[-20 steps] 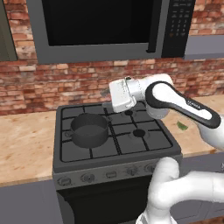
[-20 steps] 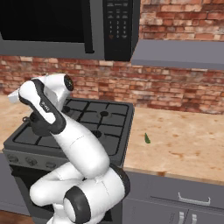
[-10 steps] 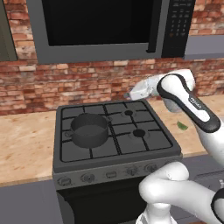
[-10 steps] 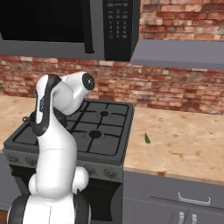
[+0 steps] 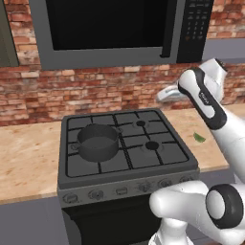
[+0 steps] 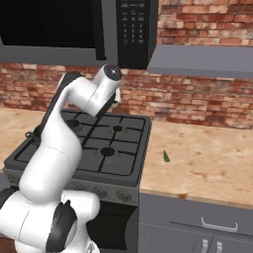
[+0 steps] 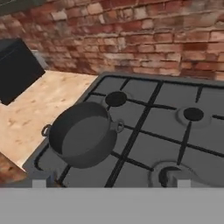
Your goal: Turn on the burner for the pot on the stove. Wait thirty seconds for the pot to heat up. Then add the lemon wedge to the pot.
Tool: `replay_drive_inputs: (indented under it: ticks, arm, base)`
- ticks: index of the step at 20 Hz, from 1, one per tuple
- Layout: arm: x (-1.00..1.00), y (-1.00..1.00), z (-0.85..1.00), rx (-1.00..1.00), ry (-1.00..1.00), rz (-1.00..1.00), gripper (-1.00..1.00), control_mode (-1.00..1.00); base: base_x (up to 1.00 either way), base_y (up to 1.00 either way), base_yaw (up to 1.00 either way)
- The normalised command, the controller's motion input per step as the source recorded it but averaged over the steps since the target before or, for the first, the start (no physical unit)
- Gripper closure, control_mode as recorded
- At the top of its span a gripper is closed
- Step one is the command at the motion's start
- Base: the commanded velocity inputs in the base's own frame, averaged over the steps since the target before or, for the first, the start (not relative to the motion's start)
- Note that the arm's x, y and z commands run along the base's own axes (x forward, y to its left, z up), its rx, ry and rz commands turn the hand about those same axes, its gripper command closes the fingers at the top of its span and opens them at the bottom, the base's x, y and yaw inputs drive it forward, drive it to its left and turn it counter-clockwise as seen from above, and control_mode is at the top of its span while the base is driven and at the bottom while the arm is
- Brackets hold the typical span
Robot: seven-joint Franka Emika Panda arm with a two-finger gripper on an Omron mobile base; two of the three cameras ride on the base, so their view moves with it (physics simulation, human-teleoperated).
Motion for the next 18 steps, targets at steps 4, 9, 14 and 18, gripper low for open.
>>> replay_drive_inputs:
  ticks: [4, 9, 14, 18]
  arm:
    - [0.00, -0.96, -0.57, -0.25, 0.29, -0.22, -1.00, -1.00]
    - [0.00, -0.89, -0.79, -0.28, 0.21, -0.11, -1.00, -1.00]
    - [0.00, -0.72, -0.72, -0.28, 0.13, -0.03, -1.00, -1.00]
    - [0.00, -0.57, -0.57, -0.24, 0.08, -0.01, -1.00, -1.00]
  base:
    - [0.00, 0.00, 0.00]
    - [0.00, 0.00, 0.00]
    - [0.00, 0.00, 0.00]
    - [0.00, 0.00, 0.00]
